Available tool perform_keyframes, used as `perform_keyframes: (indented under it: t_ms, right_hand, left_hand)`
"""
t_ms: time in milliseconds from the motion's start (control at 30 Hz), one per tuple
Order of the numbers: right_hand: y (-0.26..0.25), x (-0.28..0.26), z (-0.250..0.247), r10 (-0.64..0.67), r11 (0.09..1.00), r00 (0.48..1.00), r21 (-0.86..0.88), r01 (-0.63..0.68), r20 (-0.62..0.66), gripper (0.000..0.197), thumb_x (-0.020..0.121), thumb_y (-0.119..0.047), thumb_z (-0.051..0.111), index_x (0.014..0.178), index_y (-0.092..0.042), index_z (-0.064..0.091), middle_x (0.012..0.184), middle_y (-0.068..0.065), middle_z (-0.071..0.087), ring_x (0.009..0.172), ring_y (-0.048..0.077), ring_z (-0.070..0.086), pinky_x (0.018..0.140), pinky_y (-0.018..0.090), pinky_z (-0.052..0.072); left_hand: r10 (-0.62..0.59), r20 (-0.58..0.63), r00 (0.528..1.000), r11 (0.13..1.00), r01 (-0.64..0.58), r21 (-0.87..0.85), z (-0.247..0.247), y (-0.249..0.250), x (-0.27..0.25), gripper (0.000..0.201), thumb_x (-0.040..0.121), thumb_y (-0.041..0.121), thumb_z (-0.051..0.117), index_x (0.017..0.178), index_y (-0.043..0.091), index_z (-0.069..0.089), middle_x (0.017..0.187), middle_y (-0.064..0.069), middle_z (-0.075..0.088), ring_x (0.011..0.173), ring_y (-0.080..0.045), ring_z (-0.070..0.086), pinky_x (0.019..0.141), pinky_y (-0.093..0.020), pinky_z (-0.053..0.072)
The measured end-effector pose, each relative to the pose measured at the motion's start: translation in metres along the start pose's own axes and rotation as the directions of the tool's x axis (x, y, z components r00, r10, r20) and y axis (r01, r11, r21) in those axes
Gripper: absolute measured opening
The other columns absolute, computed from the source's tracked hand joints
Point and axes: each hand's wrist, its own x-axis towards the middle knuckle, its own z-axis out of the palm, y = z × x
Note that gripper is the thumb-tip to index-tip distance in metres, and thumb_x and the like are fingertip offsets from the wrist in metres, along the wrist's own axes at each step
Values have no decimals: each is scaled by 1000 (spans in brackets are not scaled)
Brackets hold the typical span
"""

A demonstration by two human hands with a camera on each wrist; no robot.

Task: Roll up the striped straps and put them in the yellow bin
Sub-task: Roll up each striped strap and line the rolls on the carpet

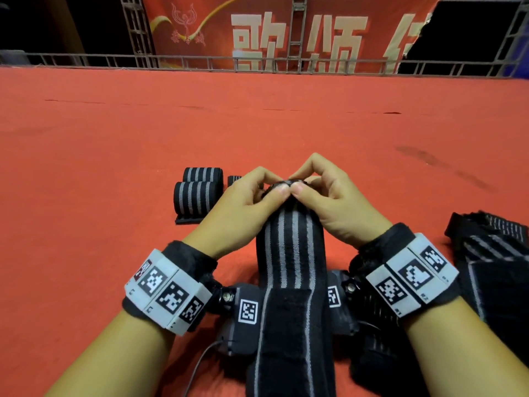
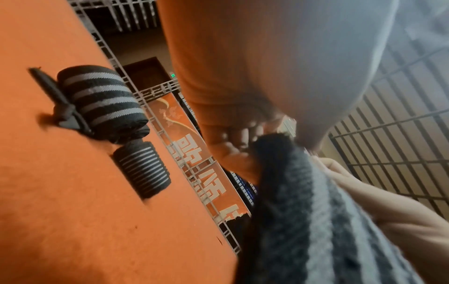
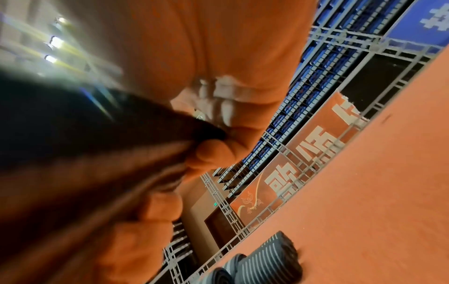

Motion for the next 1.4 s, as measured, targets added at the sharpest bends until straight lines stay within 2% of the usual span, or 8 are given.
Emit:
perform_keyframes:
  t_ms: [133, 300, 467, 733, 933, 1067, 1200, 1400]
  right_hand:
    - [-3, -2, 3, -101, 984, 995, -146, 99, -7, 15, 88, -22, 55, 91, -8, 48, 76, 25, 55, 65, 17, 47, 61, 35, 41]
    - [-4, -3, 1, -118, 971, 993, -210, 117, 3, 15, 86, -20, 57, 93, -12, 48, 82, 14, 59, 72, 14, 52, 66, 34, 45]
    - [1, -2, -4, 88, 996, 996, 32, -89, 10, 20, 92, -21, 62, 102, -8, 51, 72, -1, 60, 60, 5, 57, 52, 18, 45]
    - [-1, -3, 3, -96, 984, 995, -150, 95, 4, 22, 86, -24, 62, 96, -9, 48, 82, 20, 60, 72, 35, 58, 66, 49, 50]
    - [-3, -4, 0, -102, 972, 995, -212, 101, 7, 19, 84, -23, 63, 94, -18, 48, 81, 12, 61, 76, 32, 59, 67, 48, 51]
    - [0, -4, -2, 18, 995, 999, -96, -15, 36, 30, 79, -22, 67, 102, -21, 49, 89, 17, 61, 76, 22, 62, 68, 46, 54]
    - [3, -2, -6, 118, 992, 993, 46, -119, 16, 24, 85, -26, 63, 105, -17, 55, 84, 5, 62, 69, 11, 61, 57, 27, 50]
    - [-4, -1, -3, -126, 989, 992, -78, 123, -25, 10, 85, -13, 58, 91, -9, 51, 85, 18, 58, 77, 20, 52, 72, 48, 49]
  left_hand:
    - [-73, 4, 997, 982, 72, -172, -4, 1, 3, 14, 100, 21, 54, 99, 10, 63, 87, 2, 69, 82, -7, 64, 75, -25, 53]
    - [-27, -11, 1000, 989, 25, -147, -5, 0, 2, 11, 96, 20, 59, 107, 17, 62, 95, -14, 70, 87, -22, 67, 84, -46, 54]
    - [49, -27, 998, 998, -51, -48, -5, 3, 0, 15, 92, 28, 58, 106, 24, 60, 97, -5, 71, 92, -27, 69, 86, -54, 54]
    - [-91, 13, 996, 988, 92, -127, -6, 1, 1, 19, 93, 25, 64, 107, 13, 64, 95, -5, 71, 86, -16, 69, 80, -33, 57]
    - [-72, 8, 997, 981, 72, -179, -6, -2, 2, 17, 93, 18, 65, 108, 10, 64, 93, -2, 69, 86, -8, 66, 76, -23, 54]
    - [19, -12, 1000, 997, -19, -70, -6, -3, 2, 20, 89, 28, 66, 106, 18, 64, 95, -2, 71, 93, -19, 68, 84, -40, 56]
    - [67, -20, 998, 997, -68, -22, -3, -5, 2, 20, 88, 29, 66, 106, 21, 63, 100, 0, 71, 98, -20, 68, 89, -48, 54]
    - [-150, 21, 988, 926, 148, -348, -3, -1, 3, 38, 80, 36, 69, 107, 9, 66, 97, -2, 72, 94, -15, 69, 84, -32, 54]
